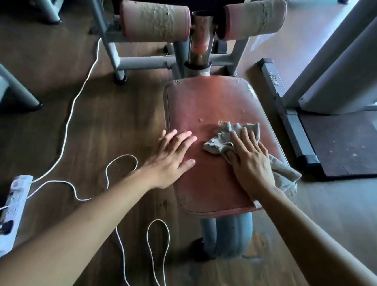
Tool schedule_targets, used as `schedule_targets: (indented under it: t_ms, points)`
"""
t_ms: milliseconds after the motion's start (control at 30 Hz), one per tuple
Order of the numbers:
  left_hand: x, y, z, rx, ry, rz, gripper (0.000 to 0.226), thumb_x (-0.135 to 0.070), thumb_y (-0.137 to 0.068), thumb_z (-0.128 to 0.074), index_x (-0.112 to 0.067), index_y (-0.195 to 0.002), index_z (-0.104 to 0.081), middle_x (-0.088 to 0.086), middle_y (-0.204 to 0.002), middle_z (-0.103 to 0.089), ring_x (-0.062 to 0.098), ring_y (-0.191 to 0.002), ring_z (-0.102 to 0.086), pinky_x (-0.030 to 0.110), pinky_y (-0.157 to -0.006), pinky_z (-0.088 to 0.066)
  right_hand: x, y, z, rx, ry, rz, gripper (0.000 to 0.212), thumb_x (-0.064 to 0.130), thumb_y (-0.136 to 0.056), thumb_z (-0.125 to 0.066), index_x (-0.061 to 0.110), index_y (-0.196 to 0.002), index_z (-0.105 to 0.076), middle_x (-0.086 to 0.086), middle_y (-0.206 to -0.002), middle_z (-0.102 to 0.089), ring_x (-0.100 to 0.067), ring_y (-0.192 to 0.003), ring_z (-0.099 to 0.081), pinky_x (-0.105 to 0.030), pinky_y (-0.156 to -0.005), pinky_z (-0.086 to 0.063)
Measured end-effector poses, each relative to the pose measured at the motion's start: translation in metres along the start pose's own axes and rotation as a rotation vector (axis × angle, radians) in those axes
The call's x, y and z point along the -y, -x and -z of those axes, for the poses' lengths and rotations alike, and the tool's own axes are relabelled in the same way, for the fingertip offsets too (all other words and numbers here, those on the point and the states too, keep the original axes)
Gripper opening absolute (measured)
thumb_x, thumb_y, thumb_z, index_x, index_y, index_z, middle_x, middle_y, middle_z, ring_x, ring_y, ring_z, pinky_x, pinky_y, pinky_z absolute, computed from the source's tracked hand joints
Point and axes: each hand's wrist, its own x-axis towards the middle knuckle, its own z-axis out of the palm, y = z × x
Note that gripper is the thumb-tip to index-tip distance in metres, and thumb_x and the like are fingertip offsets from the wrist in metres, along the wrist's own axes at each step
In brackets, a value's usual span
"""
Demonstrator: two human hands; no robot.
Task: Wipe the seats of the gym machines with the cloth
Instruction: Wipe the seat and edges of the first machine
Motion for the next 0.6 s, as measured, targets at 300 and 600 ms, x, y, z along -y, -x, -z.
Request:
schedule_targets:
  t_ms: [300, 600]
  points:
    - [0.012, -0.019, -0.014, -0.134, 0.055, -0.053, 0.084, -0.065, -0.087, -0.002, -0.024, -0.160, -0.002, -0.006, -0.167, -0.001, 0.017, -0.153, 0.010, 0.028, -0.114, 0.027, -0.002, 0.002, -0.002, -0.226, -0.158, 0.066, 0.046, 0.035, -0.092, -0.069, 0.017, -0.134, -0.064, -0.006, -0.145, -0.055, -0.026, -0.139, -0.045, -0.036, -0.114, -0.031]
    - [0.011, -0.020, -0.018, -0.177, 0.080, -0.019, 0.068, -0.056, -0.096, -0.011, -0.032, -0.159, -0.006, -0.011, -0.167, 0.007, 0.009, -0.153, 0.014, 0.037, -0.120, 0.019, 0.001, 0.027, 0.002, -0.077, 0.124, -0.127, 0.058, 0.067, -0.099, -0.027, 0.045, -0.152, -0.028, 0.007, -0.164, -0.023, -0.026, -0.151, -0.021, -0.044, -0.120, -0.016]
